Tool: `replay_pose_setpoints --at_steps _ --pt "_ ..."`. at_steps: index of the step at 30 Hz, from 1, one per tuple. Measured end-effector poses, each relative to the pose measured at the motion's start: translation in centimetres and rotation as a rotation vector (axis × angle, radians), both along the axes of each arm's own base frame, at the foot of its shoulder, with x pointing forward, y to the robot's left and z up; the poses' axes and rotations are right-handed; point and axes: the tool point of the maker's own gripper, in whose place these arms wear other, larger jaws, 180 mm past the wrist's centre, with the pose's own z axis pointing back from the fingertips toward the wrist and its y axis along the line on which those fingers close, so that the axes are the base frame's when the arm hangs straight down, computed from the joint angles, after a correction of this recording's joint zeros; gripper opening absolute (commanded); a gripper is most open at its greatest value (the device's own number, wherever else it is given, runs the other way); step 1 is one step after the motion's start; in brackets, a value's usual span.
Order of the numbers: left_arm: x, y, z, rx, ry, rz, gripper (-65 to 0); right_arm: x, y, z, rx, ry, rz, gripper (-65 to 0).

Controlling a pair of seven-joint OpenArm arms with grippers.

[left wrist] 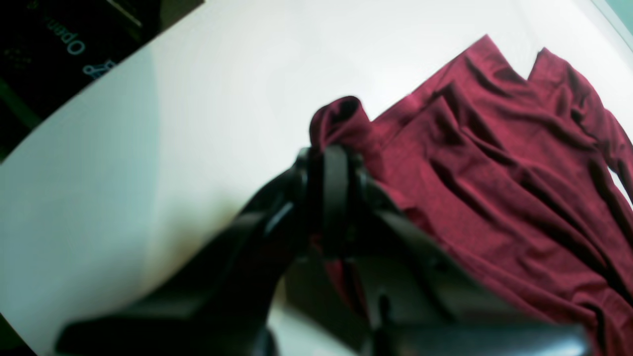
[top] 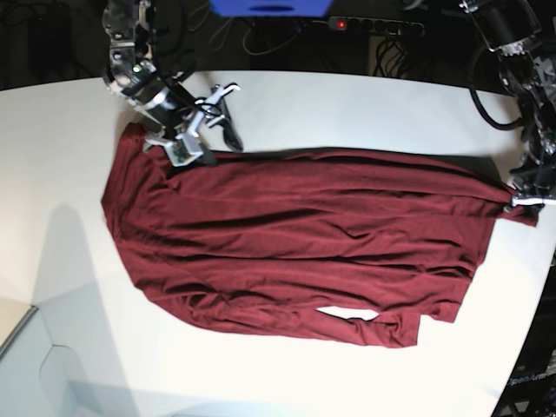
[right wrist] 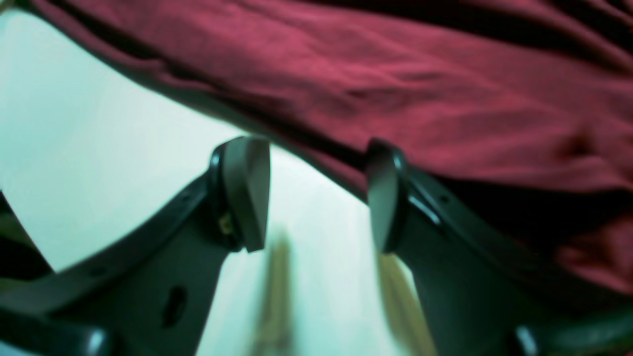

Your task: Layout the t-shirt on the table in an organized manner, then fold the t-shirt properly

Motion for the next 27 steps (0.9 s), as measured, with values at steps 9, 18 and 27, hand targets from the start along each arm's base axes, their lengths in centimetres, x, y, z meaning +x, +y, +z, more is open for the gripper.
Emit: replay_pose_setpoints --at_steps 9,18,27 --pt "0.0 0.0 0.0 -0.002 0.002 -0.001 -65.0 -0.1 0.5 -1.2 0.006 0.034 0.013 -33.5" --pt "0.0 0.0 0.0 -0.001 0.001 0.000 -65.0 3.6 0.2 0.1 0.002 -0.029 0.009 -33.5" --pt "0.0 0.0 -0.1 -0.002 0.003 -0.001 -65.0 5.4 -0.6 0.9 -0.028 -0.051 0.010 -33.5"
